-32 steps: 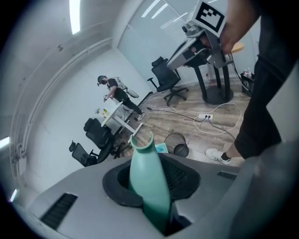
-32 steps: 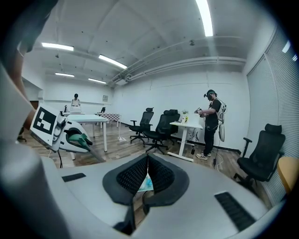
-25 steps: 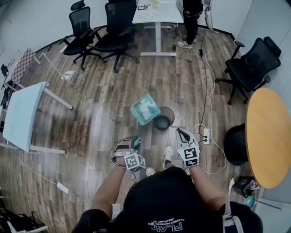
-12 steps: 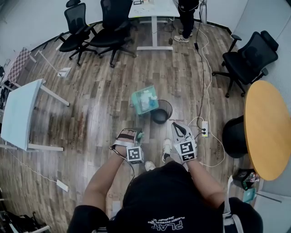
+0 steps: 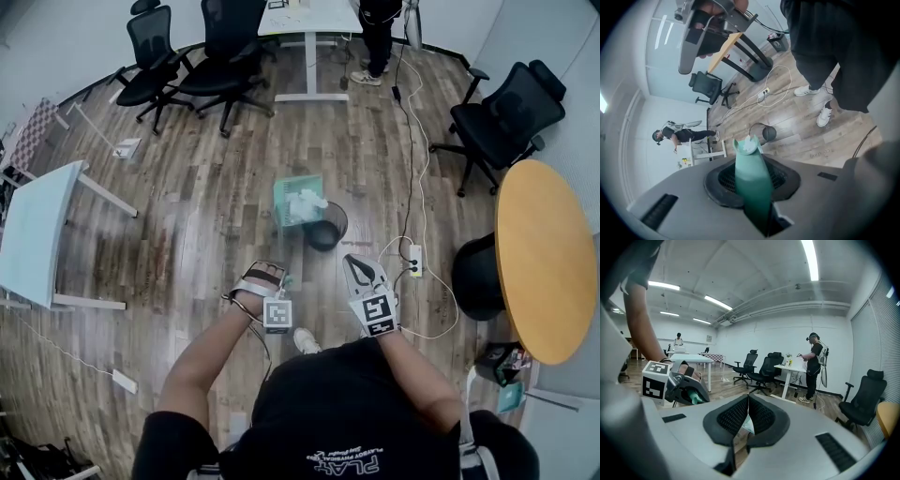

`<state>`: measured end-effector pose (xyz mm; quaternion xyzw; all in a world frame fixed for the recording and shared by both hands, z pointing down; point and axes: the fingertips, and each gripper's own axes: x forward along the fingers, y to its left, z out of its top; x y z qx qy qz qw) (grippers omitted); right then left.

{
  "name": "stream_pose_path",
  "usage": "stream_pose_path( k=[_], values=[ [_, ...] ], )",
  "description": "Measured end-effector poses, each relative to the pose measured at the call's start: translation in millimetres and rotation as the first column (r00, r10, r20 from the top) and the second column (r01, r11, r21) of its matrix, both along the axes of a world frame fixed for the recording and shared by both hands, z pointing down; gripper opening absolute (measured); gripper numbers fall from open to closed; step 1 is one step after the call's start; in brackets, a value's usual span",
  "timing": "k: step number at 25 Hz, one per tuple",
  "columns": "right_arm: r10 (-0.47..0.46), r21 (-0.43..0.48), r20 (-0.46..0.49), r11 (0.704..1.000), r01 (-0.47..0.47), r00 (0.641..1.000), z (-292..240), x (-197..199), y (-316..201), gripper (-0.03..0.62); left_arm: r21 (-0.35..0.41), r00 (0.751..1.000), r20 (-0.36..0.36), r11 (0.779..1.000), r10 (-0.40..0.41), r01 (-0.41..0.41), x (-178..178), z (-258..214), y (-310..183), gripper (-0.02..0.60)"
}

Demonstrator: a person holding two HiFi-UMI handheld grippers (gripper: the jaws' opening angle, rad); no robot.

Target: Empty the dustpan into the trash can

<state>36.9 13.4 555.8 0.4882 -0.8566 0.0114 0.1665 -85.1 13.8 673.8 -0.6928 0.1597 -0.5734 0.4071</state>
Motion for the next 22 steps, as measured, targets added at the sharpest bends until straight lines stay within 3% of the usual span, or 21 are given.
stream_pose_path(
  k=[2,3,7,8,11,12,14,16,22],
  values=[
    [-0.008,-0.004,0.005,1.0,0.008,1.0,0.7,5.0,0.3,0.025,0.153,0.999,-0.017,0.988,0.026,-0.023,13.2,-21.0,-12.6,0.098],
    [-0.015,-0.005,0.006,1.0,0.015,1.0,1.1,7.7,-0.2,0.025,0.187,0.999,-0.011,0.982,0.036,-0.034,17.9,-24.5,-15.0,0.098],
    [-0.044,0.004,0.011,0.999,0.044,0.999,-2.2,22.2,-4.4,0.025,0.016,0.992,0.118,0.999,0.039,-0.041,23.5,5.6,5.8,0.098],
    [-0.047,0.005,0.012,0.999,0.047,0.999,-3.4,26.4,-6.1,0.025,0.007,0.992,0.118,0.999,0.039,-0.04,28.6,6.5,7.1,0.098],
    [-0.054,0.004,0.015,0.999,0.054,0.998,-6.7,35.9,-11.5,0.025,0.181,0.997,-0.053,0.982,0.056,-0.045,62.5,-25.5,-10.3,0.098],
    [-0.059,0.006,0.016,0.998,0.059,0.998,-7.4,38.4,-11.9,0.025,0.186,0.998,-0.039,0.981,0.058,-0.05,64.7,-25.5,-10.0,0.098],
    [-0.069,0.008,0.018,0.998,0.068,0.997,-6.7,44.3,-12.1,0.025,0.105,0.992,0.112,0.992,0.056,-0.068,54.2,-6.9,0.8,0.098],
    [-0.074,0.007,0.022,0.997,0.074,0.997,-4.9,50.5,-12.5,0.025,0.005,0.96,0.272,0.997,0.07,-0.075,42.2,15.7,14.4,0.098],
    [-0.092,0.006,0.023,0.996,0.091,0.996,-6.2,61.9,-14.8,0.025,-0.016,0.917,0.376,0.99,0.133,-0.137,52.5,27.3,28.5,0.098]
  ],
)
